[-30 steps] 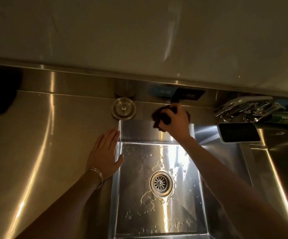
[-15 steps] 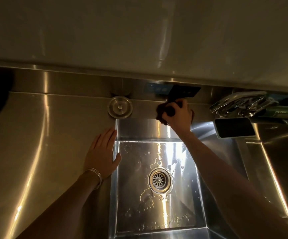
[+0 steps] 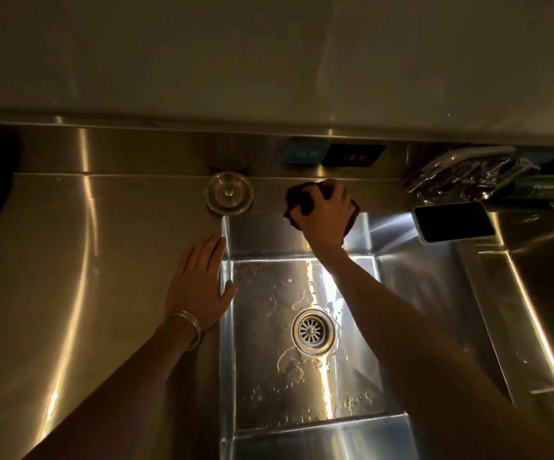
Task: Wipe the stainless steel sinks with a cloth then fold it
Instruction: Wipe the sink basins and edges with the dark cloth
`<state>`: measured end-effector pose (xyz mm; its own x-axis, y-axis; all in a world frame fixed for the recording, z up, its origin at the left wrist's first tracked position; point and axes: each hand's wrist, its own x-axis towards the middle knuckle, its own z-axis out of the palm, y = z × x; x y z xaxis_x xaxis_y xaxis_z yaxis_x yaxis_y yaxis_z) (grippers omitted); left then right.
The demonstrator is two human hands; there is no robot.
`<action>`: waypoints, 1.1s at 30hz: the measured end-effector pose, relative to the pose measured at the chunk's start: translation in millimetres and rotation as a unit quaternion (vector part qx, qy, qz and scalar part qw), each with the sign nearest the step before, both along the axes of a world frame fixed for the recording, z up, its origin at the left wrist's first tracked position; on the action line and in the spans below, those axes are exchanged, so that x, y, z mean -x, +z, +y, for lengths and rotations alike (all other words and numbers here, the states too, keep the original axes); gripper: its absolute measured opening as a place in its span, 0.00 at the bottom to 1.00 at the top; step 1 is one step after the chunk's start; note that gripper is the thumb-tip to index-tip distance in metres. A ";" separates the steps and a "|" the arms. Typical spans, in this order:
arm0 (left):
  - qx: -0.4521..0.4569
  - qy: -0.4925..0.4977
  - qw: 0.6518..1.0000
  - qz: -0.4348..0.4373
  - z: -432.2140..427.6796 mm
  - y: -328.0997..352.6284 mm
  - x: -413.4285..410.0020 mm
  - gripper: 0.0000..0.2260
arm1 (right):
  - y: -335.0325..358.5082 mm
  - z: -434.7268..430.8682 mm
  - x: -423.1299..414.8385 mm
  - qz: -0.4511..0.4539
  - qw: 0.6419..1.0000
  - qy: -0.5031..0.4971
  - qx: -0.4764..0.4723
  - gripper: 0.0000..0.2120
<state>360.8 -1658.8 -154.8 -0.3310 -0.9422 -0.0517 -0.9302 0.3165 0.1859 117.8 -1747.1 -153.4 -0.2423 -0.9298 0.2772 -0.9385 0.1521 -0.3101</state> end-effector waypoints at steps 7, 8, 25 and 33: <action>-0.020 0.007 0.997 0.076 2.1 4.8 -0.8 0.33 | -15.8 87.6 -22.8 -0.045 0.989 0.130 -0.051 0.18; -0.016 0.008 0.995 0.094 3.6 5.8 -0.8 0.32 | -24.8 110.2 -25.1 -0.054 0.988 0.131 -0.064 0.18; -0.010 -0.009 0.997 0.073 77.6 6.5 -2.3 0.27 | -89.0 138.5 -31.0 -0.097 0.916 0.324 -0.216 0.24; 0.011 0.032 0.997 0.071 84.1 -5.5 4.6 0.26 | -145.3 98.5 -51.7 -0.101 0.896 0.354 -0.247 0.23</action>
<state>356.2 -1574.7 -160.3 -0.2729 -0.9620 0.0130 -0.9136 0.2633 0.3099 169.5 -1648.5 -298.8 0.4590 -0.8669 -0.1945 -0.7860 -0.2942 -0.5437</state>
